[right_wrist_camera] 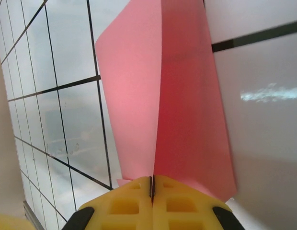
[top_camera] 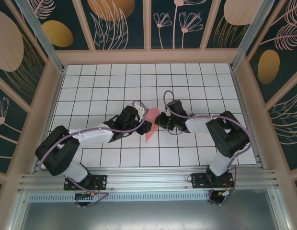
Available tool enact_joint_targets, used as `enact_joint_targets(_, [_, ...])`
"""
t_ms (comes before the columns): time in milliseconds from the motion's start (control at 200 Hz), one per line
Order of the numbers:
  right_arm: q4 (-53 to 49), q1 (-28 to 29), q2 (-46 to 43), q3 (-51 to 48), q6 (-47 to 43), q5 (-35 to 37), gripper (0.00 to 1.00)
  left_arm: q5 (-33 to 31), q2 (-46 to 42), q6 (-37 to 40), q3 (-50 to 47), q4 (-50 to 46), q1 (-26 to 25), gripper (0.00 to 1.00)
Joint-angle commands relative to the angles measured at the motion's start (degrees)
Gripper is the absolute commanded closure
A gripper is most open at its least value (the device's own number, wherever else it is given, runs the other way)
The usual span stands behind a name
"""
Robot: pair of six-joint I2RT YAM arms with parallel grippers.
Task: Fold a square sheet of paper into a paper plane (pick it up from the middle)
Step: Fourth fold the wing at the center of the table.
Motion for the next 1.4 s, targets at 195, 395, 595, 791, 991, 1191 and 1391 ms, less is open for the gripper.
enact_joint_targets(195, [-4.24, 5.42, -7.72, -2.43, 16.19, 15.79, 0.98, -2.08, -5.93, -1.46, -9.31, 5.90, -1.78, 0.64])
enact_joint_targets(395, [-5.14, 7.57, -13.64, -8.48, 23.62, 22.20, 0.98, -5.82, -5.23, 0.30, -9.98, 8.98, -5.90, 0.61])
enact_joint_targets(595, [-6.04, 8.13, -16.33, -9.50, 24.92, 23.39, 0.98, -8.33, -1.00, 4.83, -7.40, 8.08, -7.90, 0.62])
enact_joint_targets(791, [-6.94, 8.08, -16.39, -8.59, 24.66, 23.39, 0.98, -10.47, 0.98, 6.24, -6.81, 8.99, -10.69, 0.59])
enact_joint_targets(991, [-6.01, 8.08, -15.74, -8.48, 24.40, 22.72, 0.97, -13.48, 4.53, 7.38, -4.00, 8.56, -12.72, 0.60])
enact_joint_targets(1191, [-4.69, 7.85, -15.30, -8.56, 23.95, 21.19, 0.97, -15.18, 7.40, 8.21, -1.96, 8.45, -13.82, 0.62])
enact_joint_targets(1391, [-3.14, 7.39, -15.08, -8.83, 23.60, 19.51, 0.96, -15.69, 9.79, 9.09, -0.60, 8.38, -13.95, 0.63])
